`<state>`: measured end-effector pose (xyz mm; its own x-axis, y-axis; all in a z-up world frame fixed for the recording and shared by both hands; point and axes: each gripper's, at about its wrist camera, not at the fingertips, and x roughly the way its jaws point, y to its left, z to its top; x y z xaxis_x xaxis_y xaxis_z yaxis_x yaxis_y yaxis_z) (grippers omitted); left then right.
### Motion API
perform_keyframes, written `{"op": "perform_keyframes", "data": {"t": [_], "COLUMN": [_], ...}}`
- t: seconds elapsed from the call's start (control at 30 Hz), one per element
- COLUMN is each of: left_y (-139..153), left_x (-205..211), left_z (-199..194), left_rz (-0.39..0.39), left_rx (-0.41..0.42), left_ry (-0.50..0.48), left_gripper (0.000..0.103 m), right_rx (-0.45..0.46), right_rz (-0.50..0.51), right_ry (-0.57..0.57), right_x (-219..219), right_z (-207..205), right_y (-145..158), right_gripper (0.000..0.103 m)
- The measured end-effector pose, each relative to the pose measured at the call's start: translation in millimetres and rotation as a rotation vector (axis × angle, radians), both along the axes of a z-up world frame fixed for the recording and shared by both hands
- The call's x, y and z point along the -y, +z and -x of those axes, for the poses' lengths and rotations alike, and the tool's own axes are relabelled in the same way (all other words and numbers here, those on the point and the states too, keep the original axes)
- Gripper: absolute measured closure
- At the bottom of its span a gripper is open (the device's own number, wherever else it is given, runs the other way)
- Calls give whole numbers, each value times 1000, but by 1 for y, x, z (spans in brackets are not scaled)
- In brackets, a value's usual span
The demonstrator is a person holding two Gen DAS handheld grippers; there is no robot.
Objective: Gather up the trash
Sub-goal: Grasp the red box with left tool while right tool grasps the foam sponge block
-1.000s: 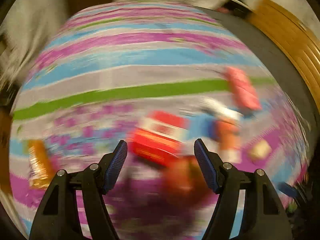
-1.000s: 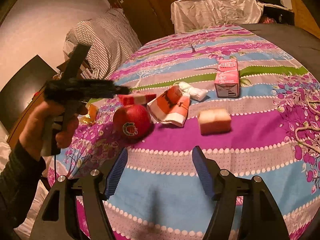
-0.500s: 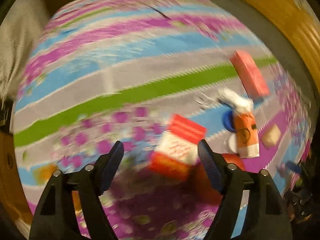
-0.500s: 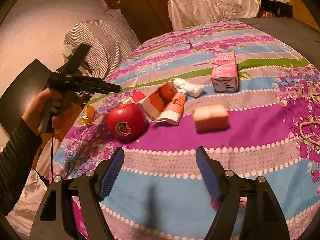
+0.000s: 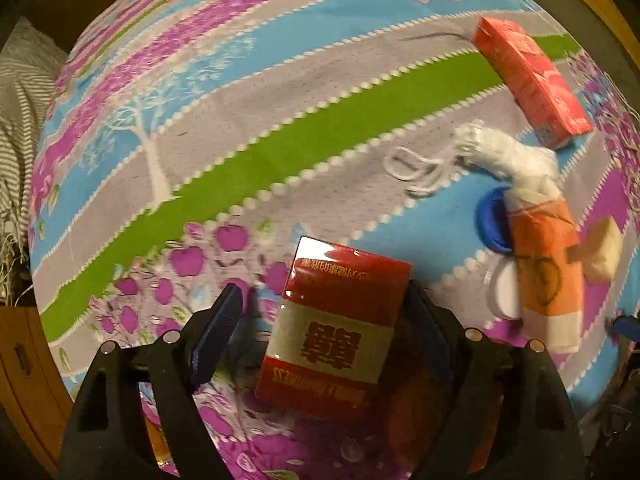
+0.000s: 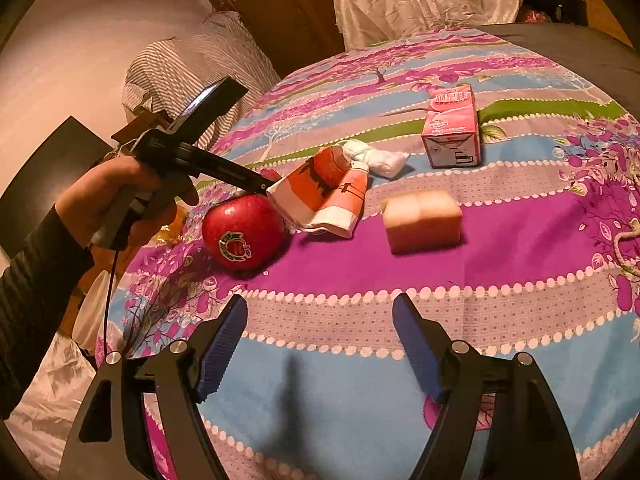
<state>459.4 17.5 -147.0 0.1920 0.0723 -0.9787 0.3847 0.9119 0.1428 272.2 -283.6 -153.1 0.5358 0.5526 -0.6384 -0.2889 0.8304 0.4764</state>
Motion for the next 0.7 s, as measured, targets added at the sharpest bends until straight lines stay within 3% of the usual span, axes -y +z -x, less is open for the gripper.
{"op": "perform_keyframes", "data": {"t": [0.07,0.2,0.37,0.43,0.63,0.7], "left_y": [-1,-7,-8,-8,-3,-2], "left_x": [-10,-42,-57,-60,-57,-56], "left_z": [0,1,16,21,34,37], "left_rz": [-21,-12,25,46,59,63], "left_rx": [16,33,86,104,140,155], "left_ry": [16,71,78,83,94,106], "left_gripper": [34,35,35,35,37,38], "right_rx": [4,21,104,120,42,24], "right_rz": [14,53,224,278,358,371], "right_ry": [-3,-12,-41,-42,-11,-9], "right_x": [3,10,9,5,-3,-6], "right_z": [0,-2,-16,-32,-75,-81], "right_y": [0,2,12,12,-11,-19], "right_gripper": [27,27,26,21,19,23]}}
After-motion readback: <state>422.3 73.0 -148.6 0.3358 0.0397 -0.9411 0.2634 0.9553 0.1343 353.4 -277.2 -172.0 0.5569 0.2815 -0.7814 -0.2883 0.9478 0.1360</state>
